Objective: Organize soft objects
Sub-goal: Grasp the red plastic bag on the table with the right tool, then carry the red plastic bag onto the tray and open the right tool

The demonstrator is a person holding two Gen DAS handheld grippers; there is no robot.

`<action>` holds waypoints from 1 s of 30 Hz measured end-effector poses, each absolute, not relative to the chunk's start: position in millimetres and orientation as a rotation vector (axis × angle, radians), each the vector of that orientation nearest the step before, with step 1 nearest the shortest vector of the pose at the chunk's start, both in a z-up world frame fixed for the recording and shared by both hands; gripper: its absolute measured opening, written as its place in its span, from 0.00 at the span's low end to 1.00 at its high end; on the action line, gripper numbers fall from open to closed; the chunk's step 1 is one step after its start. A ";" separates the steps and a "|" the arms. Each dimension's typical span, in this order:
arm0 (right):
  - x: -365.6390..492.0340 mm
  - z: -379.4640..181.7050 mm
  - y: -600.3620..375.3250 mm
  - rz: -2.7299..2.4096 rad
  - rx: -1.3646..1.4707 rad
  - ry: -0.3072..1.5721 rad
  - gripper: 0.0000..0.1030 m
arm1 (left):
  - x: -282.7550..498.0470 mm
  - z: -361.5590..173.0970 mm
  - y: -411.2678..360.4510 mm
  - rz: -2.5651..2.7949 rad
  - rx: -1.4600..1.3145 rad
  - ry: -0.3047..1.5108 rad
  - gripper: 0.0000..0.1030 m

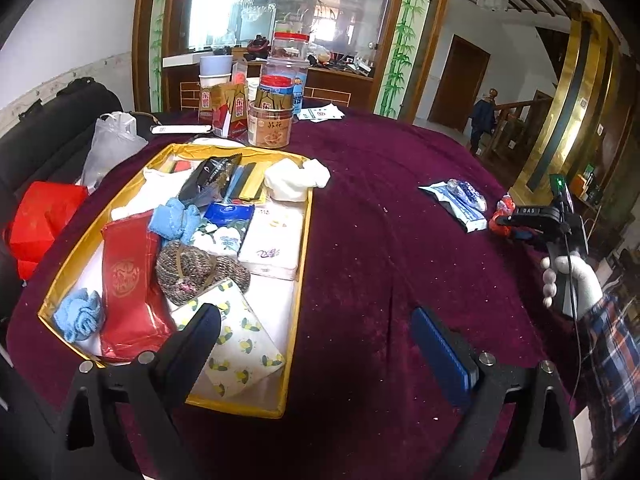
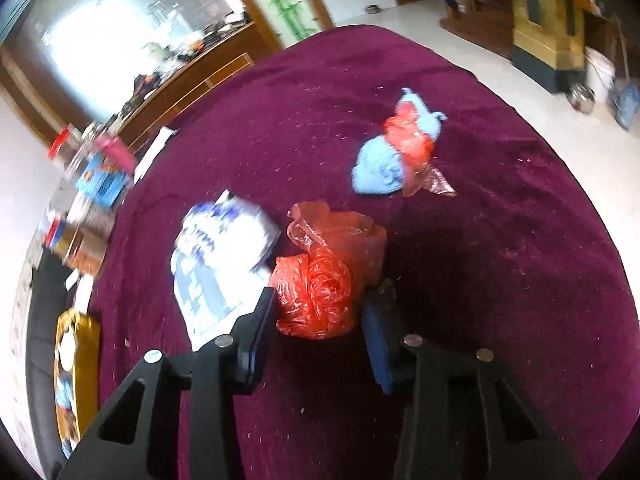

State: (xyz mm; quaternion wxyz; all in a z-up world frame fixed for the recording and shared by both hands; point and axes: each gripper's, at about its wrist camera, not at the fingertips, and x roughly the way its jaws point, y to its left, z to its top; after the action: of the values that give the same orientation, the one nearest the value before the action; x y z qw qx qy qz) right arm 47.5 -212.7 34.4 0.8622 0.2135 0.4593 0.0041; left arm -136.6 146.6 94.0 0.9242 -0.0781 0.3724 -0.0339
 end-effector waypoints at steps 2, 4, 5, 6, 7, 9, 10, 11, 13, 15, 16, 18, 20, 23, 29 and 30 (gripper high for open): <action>39.9 37.8 -207.6 0.041 0.456 0.962 0.38 | -136.4 93.3 148.8 -0.071 -0.171 0.764 0.95; 29.9 44.3 -200.1 0.075 0.457 0.950 0.38 | -136.6 92.3 153.8 -0.062 -0.186 0.766 0.95; 23.4 48.9 -193.2 0.098 0.450 0.945 0.38 | -136.7 91.6 156.7 -0.057 -0.195 0.767 0.95; 16.8 54.2 -183.9 0.126 0.439 0.942 0.38 | -136.9 90.8 161.0 -0.055 -0.207 0.769 0.95; 12.3 58.1 -176.2 0.148 0.432 0.939 0.38 | -137.6 90.1 165.9 -0.051 -0.223 0.770 0.95; 0.2 67.7 -152.8 0.218 0.414 0.937 0.38 | -140.8 90.0 177.2 -0.041 -0.256 0.765 0.95; -4.0 71.9 -139.0 0.253 0.402 0.937 0.38 | -142.4 90.3 181.5 -0.035 -0.267 0.762 0.95; -8.7 75.7 -124.8 0.286 0.387 0.937 0.38 | -144.0 90.8 186.3 -0.027 -0.278 0.758 0.95; -17.1 82.0 -98.9 0.343 0.358 0.940 0.38 | -147.9 91.3 197.9 -0.010 -0.300 0.750 0.95; -26.9 86.4 -66.8 0.410 0.324 0.946 0.38 | -152.1 91.4 210.7 0.016 -0.319 0.743 0.95; -32.9 89.1 -47.4 0.456 0.308 0.951 0.38 | -153.7 91.1 216.8 0.031 -0.330 0.741 0.95; -42.1 92.8 -21.1 0.517 0.286 0.956 0.38 | -156.4 89.2 232.7 0.055 -0.362 0.736 0.95; -54.7 96.6 10.6 0.587 0.250 0.962 0.39 | -157.7 86.9 245.6 0.081 -0.390 0.733 0.95; -67.4 97.0 47.0 0.660 0.213 0.981 0.39 | -159.3 80.7 263.7 0.110 -0.437 0.736 0.95; -86.3 89.3 108.4 0.714 0.072 1.012 0.39 | -163.9 68.7 282.6 0.120 -0.493 0.743 0.95; -87.6 86.8 117.8 0.717 0.053 1.024 0.39 | -164.2 67.2 284.7 0.118 -0.499 0.744 0.95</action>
State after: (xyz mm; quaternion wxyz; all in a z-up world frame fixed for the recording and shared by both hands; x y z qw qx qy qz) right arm -87.6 117.8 86.8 0.8107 0.0247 0.4791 0.3357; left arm -164.2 284.7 67.2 0.8996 -0.2412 0.3597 0.0568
